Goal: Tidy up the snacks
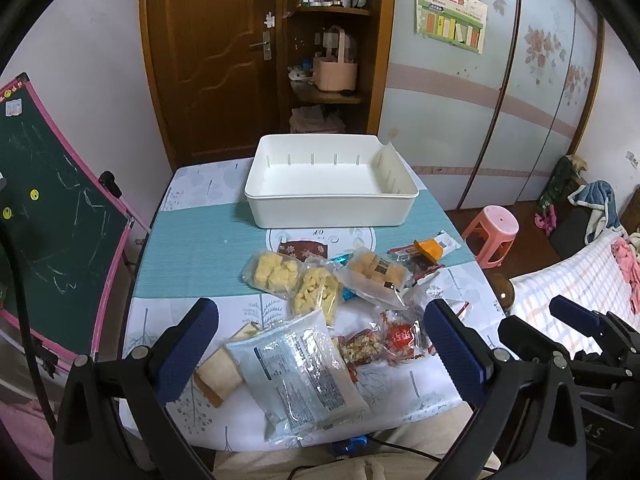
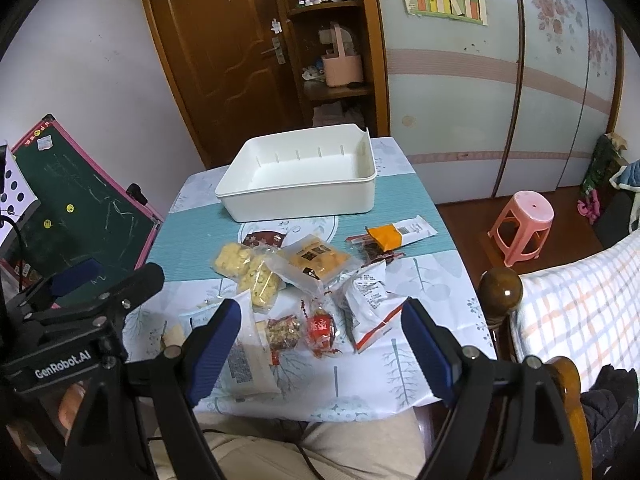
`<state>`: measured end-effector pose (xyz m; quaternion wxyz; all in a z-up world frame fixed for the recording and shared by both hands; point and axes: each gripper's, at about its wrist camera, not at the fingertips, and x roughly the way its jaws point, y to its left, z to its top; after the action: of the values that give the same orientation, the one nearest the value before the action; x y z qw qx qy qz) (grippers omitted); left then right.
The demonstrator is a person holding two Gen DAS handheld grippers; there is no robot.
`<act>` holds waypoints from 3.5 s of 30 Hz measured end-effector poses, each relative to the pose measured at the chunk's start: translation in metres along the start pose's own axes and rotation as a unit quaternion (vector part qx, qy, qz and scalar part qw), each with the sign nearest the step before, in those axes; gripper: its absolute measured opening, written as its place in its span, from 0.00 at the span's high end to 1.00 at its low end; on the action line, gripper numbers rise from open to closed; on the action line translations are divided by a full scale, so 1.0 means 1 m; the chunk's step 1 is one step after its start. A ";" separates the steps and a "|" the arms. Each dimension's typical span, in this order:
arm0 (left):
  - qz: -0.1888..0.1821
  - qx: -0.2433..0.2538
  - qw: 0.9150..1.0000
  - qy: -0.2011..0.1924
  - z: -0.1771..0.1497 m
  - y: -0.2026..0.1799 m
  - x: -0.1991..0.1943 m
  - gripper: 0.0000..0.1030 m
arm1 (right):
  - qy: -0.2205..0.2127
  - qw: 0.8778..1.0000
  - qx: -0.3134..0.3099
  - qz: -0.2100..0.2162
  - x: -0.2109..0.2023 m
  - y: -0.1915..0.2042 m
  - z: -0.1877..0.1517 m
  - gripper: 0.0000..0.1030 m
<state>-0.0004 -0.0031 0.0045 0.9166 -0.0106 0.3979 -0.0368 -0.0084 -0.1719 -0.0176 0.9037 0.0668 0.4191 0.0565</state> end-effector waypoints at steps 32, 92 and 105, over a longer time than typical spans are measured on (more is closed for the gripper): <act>-0.011 -0.024 0.999 0.032 0.008 0.014 0.012 0.01 | -0.022 0.999 -0.044 0.002 -0.005 -0.004 0.011 0.19; -0.102 -0.123 0.931 0.327 -0.108 0.074 0.200 0.02 | 0.168 0.976 0.137 0.032 0.170 -0.111 -0.020 0.19; -0.103 -0.098 0.927 0.347 -0.113 0.045 0.228 0.00 | 0.164 0.986 -0.024 0.002 0.196 -0.064 -0.002 0.19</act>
<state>0.0743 0.0254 -0.2411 0.7071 -0.1275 0.6892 -0.0930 0.1187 -0.2033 -0.1769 0.8239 0.0361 0.5601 0.0784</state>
